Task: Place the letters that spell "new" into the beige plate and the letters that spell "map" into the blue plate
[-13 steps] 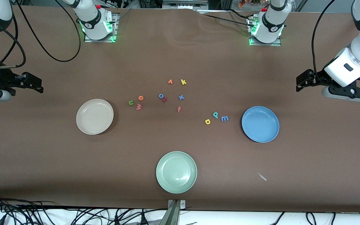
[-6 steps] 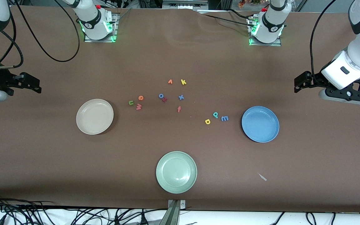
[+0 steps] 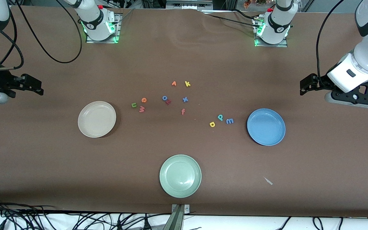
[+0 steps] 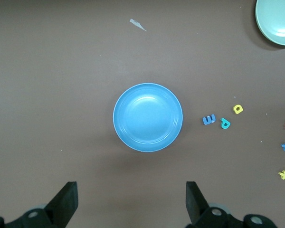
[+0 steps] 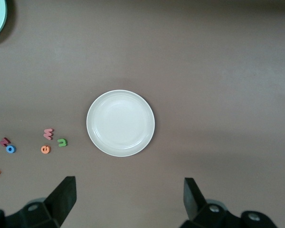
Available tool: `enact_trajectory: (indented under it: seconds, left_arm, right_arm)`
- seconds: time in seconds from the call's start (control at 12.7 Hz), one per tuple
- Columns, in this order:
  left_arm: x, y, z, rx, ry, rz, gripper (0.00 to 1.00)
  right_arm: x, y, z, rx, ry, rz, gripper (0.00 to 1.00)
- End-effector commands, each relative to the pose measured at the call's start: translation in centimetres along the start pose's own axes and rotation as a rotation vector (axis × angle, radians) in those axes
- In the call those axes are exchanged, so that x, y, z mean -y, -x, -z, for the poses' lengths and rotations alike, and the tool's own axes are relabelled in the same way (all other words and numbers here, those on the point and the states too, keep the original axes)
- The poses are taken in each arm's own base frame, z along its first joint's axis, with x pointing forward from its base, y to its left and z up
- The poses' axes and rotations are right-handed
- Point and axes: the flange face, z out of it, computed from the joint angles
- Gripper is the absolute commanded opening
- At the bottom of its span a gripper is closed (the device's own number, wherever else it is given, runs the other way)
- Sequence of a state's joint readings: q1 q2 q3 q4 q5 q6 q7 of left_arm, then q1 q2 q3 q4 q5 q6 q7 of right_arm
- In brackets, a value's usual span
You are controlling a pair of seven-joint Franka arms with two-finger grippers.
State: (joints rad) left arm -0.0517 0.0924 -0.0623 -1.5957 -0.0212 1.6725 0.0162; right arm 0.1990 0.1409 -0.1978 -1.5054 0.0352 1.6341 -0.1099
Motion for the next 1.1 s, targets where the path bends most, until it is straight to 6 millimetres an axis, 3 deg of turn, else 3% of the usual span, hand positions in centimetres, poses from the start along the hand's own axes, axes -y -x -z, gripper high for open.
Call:
enact_trajectory:
  seconds: [0.0,0.16,1.02]
  left_arm:
    - [0.05,-0.45,0.5,-0.009,-0.026,-0.006,1.0]
    - [-0.28,-0.86,-0.38,0.003,-0.022,-0.01,1.0]
    - [-0.02,-0.87,-0.3,0.002,-0.022,-0.006,1.0]
  right_arm:
    - [-0.05,0.11,0.24,0.001,-0.019,-0.014,1.0]
    - [-0.03,0.07,0.15,0.002,-0.02,-0.014,1.0]
    - [0.06,0.1,0.24,0.001,-0.02,-0.012,1.0]
